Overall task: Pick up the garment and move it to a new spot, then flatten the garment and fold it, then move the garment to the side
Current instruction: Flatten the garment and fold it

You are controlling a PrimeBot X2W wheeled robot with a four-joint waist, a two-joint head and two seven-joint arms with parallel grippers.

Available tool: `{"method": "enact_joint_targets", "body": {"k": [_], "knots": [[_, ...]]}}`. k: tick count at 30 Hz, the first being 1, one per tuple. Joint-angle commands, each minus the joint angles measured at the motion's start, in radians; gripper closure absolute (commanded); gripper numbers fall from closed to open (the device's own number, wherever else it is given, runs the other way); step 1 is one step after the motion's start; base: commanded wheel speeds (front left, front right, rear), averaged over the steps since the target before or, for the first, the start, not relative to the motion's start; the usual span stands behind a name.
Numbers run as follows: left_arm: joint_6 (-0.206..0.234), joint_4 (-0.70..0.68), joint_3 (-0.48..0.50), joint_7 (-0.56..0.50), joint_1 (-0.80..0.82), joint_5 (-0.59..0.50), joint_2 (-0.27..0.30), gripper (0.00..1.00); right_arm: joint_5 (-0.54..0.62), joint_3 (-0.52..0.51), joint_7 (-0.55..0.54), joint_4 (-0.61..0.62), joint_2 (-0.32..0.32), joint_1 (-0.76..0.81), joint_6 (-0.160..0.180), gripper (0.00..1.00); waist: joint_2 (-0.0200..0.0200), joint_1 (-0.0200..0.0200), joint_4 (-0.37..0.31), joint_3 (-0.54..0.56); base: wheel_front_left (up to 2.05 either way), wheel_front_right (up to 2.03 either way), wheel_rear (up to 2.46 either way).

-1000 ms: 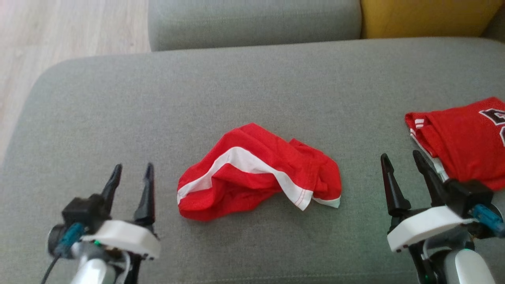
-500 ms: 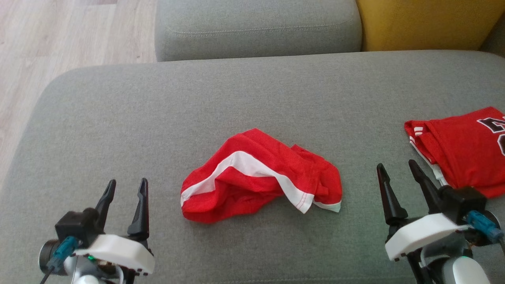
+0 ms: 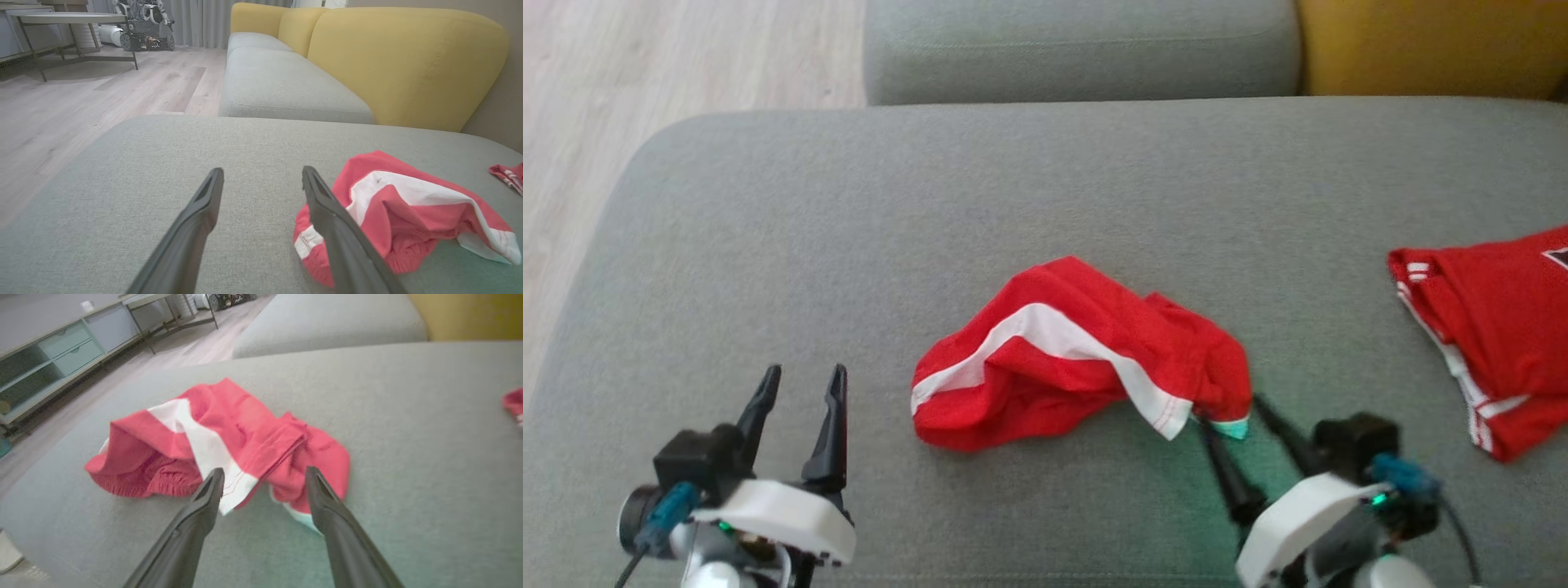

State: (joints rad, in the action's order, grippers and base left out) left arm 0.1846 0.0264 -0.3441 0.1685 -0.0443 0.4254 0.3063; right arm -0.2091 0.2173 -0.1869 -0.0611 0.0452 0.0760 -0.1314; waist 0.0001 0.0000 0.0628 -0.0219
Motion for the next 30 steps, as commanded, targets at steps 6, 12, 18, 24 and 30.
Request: {"method": "enact_joint_targets", "body": {"k": [6, 12, 18, 24, 30], "knots": [[-0.007, -0.018, 0.033, 0.015, 0.093, -0.005, 0.012, 0.0, -0.104, 0.076, 0.022, -0.093, 0.005, -0.054, 0.001, 0.0, -0.0001, 0.0, 0.045, -0.038, 0.0, 0.0, 0.0], [-0.011, -0.002, 0.029, 0.025, 0.111, -0.003, 0.007, 0.0, -0.17, 0.103, 0.063, -0.177, 0.005, -0.124, 0.001, 0.0, -0.0001, 0.0, 0.056, -0.059, 0.0, 0.0, 0.0], [-0.013, 0.011, 0.027, 0.035, 0.122, 0.0, 0.004, 0.0, -0.188, 0.116, 0.089, -0.205, 0.005, -0.165, 0.001, 1.0, -0.0001, 0.0, 0.051, -0.071, 0.0, 0.0, 0.0], [-0.014, 0.022, 0.028, 0.045, 0.132, 0.003, 0.002, 0.0, -0.141, 0.085, 0.107, -0.163, 0.005, -0.178, 0.001, 1.0, -0.0001, 0.0, 0.037, -0.077, 0.0, 0.0, 0.0], [-0.015, 0.027, 0.027, 0.051, 0.14, 0.003, 0.002, 0.0, -0.084, 0.019, 0.098, -0.081, 0.005, -0.192, 0.001, 1.0, -0.0001, 0.0, 0.02, -0.08, 0.0, 0.0, 0.0]]}}
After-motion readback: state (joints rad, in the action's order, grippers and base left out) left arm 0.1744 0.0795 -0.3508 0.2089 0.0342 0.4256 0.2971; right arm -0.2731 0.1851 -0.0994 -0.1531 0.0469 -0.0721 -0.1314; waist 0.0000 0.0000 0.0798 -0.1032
